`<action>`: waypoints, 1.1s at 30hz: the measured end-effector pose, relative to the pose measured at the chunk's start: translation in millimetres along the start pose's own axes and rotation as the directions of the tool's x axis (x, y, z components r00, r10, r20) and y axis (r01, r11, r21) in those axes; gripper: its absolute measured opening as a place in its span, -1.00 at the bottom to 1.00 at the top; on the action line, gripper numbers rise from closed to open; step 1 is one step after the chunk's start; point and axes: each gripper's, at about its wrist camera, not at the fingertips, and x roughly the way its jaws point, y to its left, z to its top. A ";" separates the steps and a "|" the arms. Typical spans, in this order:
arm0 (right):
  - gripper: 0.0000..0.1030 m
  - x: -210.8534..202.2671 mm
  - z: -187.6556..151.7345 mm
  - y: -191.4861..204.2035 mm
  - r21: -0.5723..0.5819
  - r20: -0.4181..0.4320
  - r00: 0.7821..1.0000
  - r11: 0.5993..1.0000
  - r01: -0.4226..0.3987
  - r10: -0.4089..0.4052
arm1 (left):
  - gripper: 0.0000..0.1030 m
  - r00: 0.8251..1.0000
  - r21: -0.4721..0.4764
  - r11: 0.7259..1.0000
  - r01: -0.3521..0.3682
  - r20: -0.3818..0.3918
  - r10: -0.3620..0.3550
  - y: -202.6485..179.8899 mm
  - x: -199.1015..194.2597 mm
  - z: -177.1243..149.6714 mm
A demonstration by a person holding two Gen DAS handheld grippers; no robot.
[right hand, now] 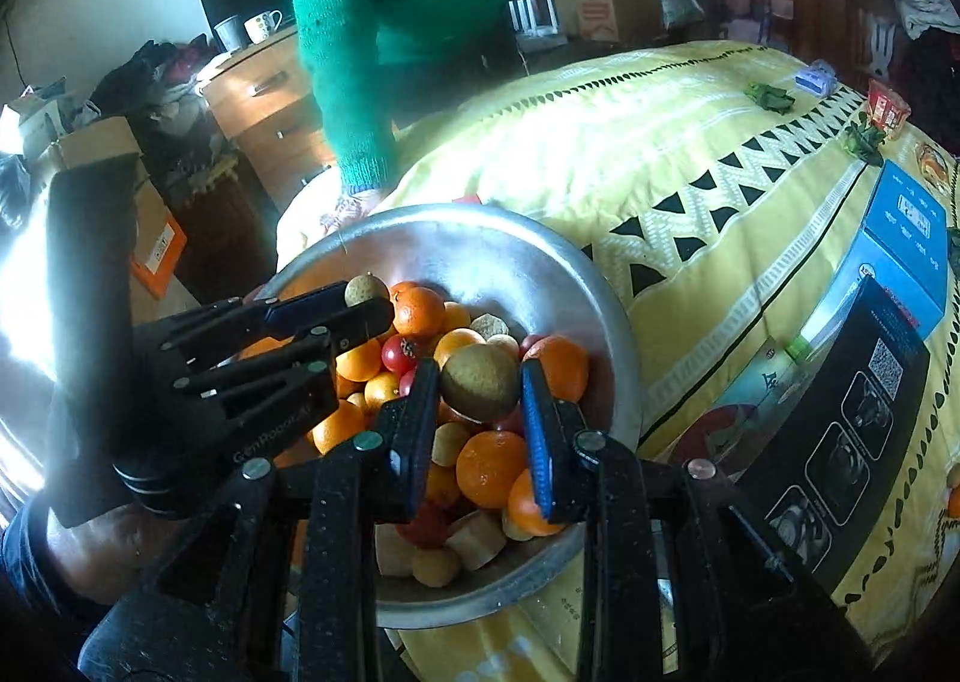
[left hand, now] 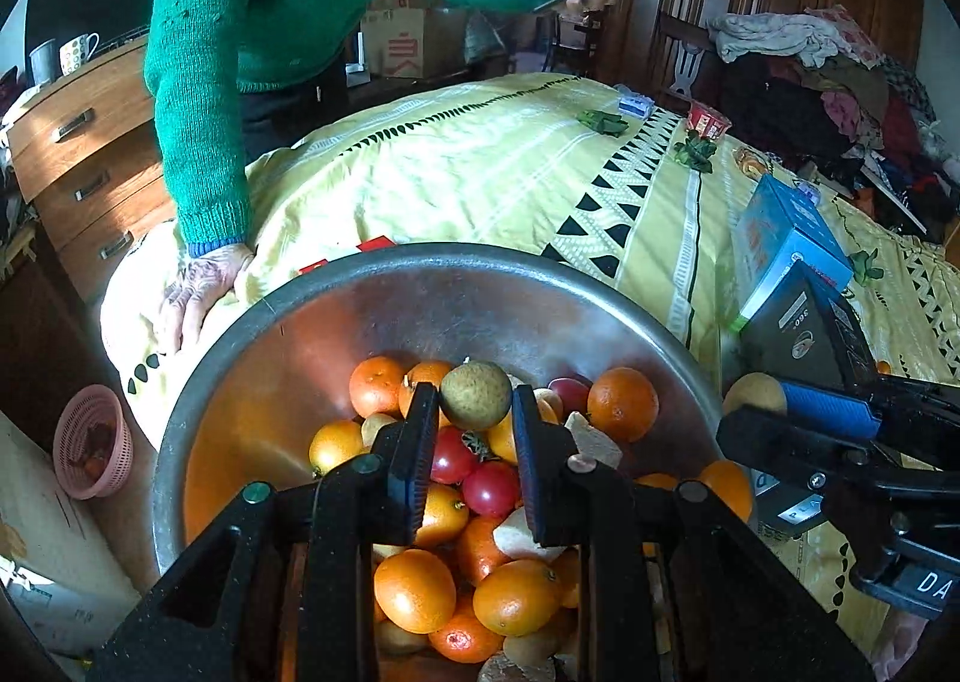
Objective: Organize fruits
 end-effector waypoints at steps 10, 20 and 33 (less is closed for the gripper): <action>-0.43 7.7 4.8 6.8 -0.014 -0.017 1.000 1.000 0.019 -0.020 | 0.01 1.000 -0.011 1.000 -0.014 0.003 0.014 4.8 -2.0 1.5; 0.21 -116.3 -10.4 -6.8 0.009 0.282 0.949 0.989 0.145 -0.142 | 0.65 0.985 0.095 0.995 0.026 0.170 -0.042 -68.9 -75.6 25.4; 0.92 -242.0 -141.0 -174.2 0.431 0.233 0.766 0.770 0.471 -0.599 | 1.00 0.920 0.394 0.851 0.347 0.034 -0.391 -321.6 -94.2 -20.9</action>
